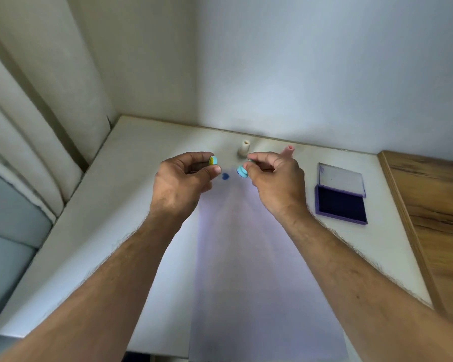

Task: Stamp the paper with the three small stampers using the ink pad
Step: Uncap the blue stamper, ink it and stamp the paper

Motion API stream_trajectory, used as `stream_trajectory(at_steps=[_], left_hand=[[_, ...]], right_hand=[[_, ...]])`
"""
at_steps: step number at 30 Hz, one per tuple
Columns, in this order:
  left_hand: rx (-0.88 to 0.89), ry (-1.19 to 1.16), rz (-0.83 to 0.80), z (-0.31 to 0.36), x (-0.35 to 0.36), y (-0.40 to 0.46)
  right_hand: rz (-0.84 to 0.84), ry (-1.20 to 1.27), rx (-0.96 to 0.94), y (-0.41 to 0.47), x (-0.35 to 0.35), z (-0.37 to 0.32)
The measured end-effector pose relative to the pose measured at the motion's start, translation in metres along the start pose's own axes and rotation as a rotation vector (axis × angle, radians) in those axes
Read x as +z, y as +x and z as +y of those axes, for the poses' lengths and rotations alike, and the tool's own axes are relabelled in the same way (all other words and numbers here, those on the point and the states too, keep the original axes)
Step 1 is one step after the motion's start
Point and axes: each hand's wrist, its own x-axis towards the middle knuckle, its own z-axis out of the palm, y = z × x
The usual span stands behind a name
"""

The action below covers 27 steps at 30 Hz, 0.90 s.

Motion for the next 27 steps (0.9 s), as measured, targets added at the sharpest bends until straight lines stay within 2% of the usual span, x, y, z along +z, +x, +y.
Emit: stream_trajectory(at_steps=[14,27], left_hand=[[-0.036,0.009,-0.053,-0.004,-0.001,0.004],[-0.056,0.101,-0.076,-0.006,0.001,0.006]], right_hand=[[-0.01,-0.167,-0.187,0.01,0.013,-0.002],[-0.063,-0.255,-0.203,0.01,0.008,0.005]])
